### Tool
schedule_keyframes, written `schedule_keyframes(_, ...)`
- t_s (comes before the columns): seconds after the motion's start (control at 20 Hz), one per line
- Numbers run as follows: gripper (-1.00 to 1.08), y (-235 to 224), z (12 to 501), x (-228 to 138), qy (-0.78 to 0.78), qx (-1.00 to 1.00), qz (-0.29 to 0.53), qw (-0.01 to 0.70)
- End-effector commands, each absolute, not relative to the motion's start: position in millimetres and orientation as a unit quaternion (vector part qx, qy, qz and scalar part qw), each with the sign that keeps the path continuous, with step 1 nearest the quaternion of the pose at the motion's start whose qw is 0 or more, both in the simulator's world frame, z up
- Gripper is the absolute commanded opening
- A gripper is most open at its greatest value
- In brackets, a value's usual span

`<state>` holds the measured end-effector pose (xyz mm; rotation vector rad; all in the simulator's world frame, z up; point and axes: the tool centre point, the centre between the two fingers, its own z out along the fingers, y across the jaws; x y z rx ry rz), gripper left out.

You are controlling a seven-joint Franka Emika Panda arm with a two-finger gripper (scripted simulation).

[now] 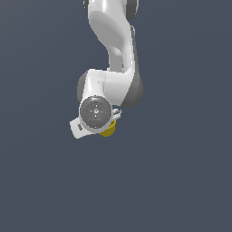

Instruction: Pick up the object and move it to a goal position.

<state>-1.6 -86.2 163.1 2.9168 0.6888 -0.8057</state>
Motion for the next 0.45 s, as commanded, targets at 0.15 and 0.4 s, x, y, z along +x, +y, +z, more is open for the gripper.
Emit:
schedule_keyframes(0.15,-1.00,-90.3,171.9,5.1,0.222,0.940,-0.259,0.019)
schedule_keyframes(0.4,-1.00,-90.6,171.9,5.9,0.222,0.940,-0.259,0.019)
